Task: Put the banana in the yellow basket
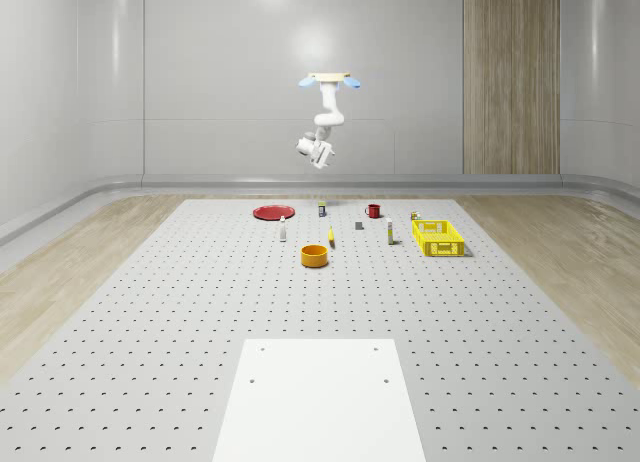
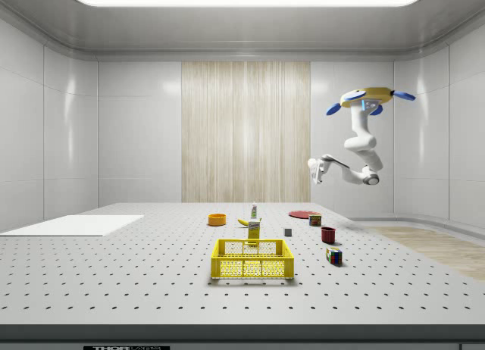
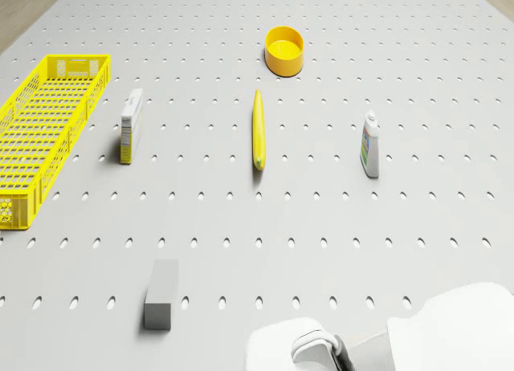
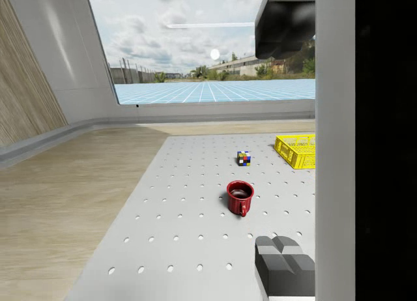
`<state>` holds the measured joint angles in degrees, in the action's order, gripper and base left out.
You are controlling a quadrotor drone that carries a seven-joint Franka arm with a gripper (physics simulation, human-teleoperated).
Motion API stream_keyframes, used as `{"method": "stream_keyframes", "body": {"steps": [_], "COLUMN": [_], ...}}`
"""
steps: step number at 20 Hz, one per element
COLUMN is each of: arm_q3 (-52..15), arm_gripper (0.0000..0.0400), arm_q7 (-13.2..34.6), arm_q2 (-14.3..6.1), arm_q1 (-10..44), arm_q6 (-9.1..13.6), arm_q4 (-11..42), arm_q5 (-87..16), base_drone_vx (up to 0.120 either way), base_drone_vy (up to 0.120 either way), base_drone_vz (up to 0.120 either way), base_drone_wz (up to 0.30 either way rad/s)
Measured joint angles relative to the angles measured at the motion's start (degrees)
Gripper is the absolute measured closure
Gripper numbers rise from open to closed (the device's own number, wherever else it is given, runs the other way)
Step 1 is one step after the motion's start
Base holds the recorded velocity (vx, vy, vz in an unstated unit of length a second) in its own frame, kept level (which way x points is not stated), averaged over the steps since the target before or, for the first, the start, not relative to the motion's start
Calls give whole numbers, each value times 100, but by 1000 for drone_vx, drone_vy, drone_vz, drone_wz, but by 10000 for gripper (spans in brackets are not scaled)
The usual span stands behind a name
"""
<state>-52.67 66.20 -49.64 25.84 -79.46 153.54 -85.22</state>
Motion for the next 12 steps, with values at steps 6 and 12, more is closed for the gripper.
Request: {"method": "stream_keyframes", "body": {"steps": [6, 12], "arm_q3": [-1148, -1638], "arm_gripper": [0, 0], "arm_q7": [1303, 1956], "arm_q2": [-439, -785], "arm_q1": [1756, 2750], "arm_q6": [775, 1198], "arm_q4": [994, 1204], "arm_q5": [-2126, -2738], "base_drone_vx": [120, 120], "base_drone_vy": [0, 0], "base_drone_vz": [-120, -120], "base_drone_wz": [0, 0]}}
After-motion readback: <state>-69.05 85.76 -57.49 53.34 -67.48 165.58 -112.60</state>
